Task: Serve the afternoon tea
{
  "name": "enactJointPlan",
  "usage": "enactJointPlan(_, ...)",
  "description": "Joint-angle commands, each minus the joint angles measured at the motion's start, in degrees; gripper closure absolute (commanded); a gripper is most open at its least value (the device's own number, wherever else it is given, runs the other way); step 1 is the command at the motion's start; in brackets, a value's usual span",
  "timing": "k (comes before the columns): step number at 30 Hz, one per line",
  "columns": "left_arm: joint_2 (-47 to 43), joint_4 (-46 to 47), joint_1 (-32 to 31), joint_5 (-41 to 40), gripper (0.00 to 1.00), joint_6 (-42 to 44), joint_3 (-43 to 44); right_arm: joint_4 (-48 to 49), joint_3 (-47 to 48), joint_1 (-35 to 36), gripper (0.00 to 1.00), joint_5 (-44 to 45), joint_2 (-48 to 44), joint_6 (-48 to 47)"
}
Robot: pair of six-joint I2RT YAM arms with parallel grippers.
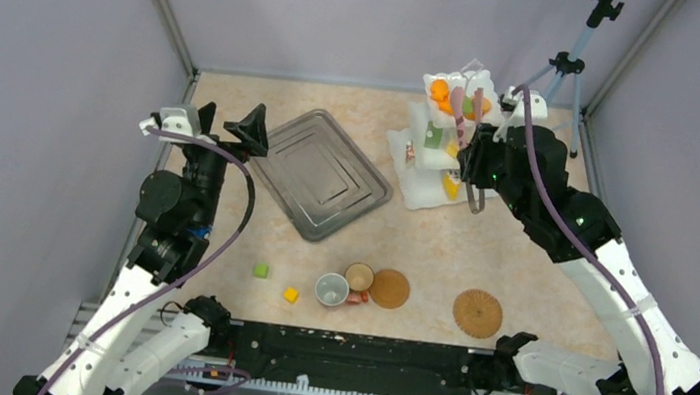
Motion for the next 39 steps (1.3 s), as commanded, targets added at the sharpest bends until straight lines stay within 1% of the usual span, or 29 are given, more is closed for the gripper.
enactJointPlan(1, 0.4, 1.8, 0.2, 0.9, 0.01, -0.1, 0.8, -1.0, 2.9, -3.2, 0.90, -0.2, 1.5, -2.4)
enactJointPlan(5, 0.5, 1.8, 0.2, 0.9, 0.01, -0.1, 0.8, 0.9, 3.2, -5.0, 0.90, -2.5, 4.5, -3.4)
enactJointPlan(10, 0.7, 1.7, 0.2, 0.9, 0.01, 0.1, 0.9, 2.3, 4.2, -5.1, 0.90, -0.3, 7.8, -4.8)
enactJointPlan(17, 1.0, 1.7, 0.2, 1.2, 0.01, 0.0, 1.0, 3.6, 5.5, -5.1, 0.87, 2.6, 10.5, -6.6)
enactJointPlan(21, 1.1, 1.6, 0.2, 1.2, 0.01, 0.0, 1.1, 4.1, 6.1, -5.1, 0.86, 2.6, 11.8, -7.0)
enactJointPlan(31, 1.2, 1.6, 0.2, 1.3, 0.01, 0.0, 1.1, 4.3, 7.1, -5.1, 0.77, 3.6, 13.7, -7.6)
enactJointPlan(36, 1.2, 1.6, 0.2, 1.3, 0.01, -0.1, 1.1, 4.4, 6.9, -5.1, 0.69, 3.4, 13.9, -7.6)
enactJointPlan(39, 1.2, 1.6, 0.2, 1.4, 0.01, 0.0, 1.0, 4.4, 6.9, -5.1, 0.68, 3.2, 13.9, -7.6)
